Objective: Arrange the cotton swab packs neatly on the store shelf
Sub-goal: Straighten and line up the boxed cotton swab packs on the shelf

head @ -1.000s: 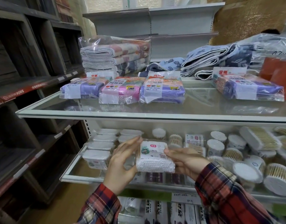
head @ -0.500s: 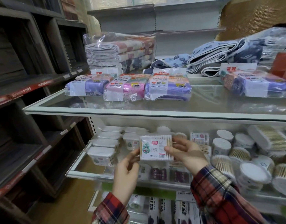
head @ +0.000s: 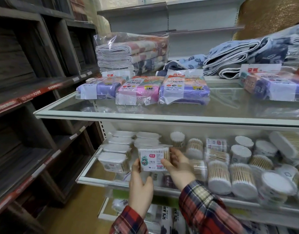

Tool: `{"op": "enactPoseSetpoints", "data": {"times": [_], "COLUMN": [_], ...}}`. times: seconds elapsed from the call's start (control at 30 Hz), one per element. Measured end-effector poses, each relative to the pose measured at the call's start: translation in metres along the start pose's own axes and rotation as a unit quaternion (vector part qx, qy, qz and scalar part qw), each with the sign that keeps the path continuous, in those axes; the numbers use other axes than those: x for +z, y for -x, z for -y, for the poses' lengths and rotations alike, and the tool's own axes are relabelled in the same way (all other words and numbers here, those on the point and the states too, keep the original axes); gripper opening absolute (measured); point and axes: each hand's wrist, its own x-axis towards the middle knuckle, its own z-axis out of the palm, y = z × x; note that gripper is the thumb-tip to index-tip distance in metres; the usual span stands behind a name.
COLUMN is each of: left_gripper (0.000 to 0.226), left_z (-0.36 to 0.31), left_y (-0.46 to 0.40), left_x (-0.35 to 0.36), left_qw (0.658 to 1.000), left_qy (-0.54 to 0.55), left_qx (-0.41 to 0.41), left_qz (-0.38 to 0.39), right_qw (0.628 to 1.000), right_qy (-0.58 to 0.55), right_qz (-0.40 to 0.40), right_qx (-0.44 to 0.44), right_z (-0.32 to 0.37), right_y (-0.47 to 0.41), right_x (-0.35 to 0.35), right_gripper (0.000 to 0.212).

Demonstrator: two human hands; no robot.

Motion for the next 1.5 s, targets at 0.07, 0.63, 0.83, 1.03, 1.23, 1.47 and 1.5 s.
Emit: {"op": "enactPoseSetpoints", "data": {"times": [0.07,0.63,0.83,1.03,1.23,1.47,1.5], "left_gripper": [0.066,0.069,0.078,0.072,0.072,0.072,0.073], "left_z": [-0.001,0.013,0.010,0.014,0.019,0.021,0.020], "left_y": [-0.002,-0.039,-0.045,-0.056,-0.062,-0.063,-0.062], "left_x": [0.000,0.010,0.008,0.002,0.002,0.004,0.004], "left_qw": [1.000,0.998,0.996,0.996,0.996,0.995,0.996], "left_qy": [0.002,-0.032,0.015,0.025,0.038,0.016,0.011], "left_qx": [-0.004,-0.057,-0.088,-0.089,-0.084,-0.094,-0.093], "left_qz": [-0.006,-0.027,-0.013,0.008,0.001,-0.005,-0.006], "right_qw": [0.997,0.993,0.982,0.987,0.985,0.985,0.984], "right_qy": [0.081,0.109,0.188,0.151,0.163,0.166,0.166], "right_qz": [0.005,0.035,0.030,0.049,0.051,0.056,0.056], "right_qx": [-0.011,0.024,0.008,0.018,0.012,0.008,0.007], "right_z": [0.002,-0.005,-0.006,-0.007,-0.011,-0.011,-0.012], "right_y": [0.001,0.005,-0.003,-0.003,-0.005,-0.006,-0.006], "right_x": [0.005,0.026,0.030,0.034,0.038,0.039,0.039], "right_gripper": [0.039,0.061,0.067,0.070,0.075,0.076,0.077]}}
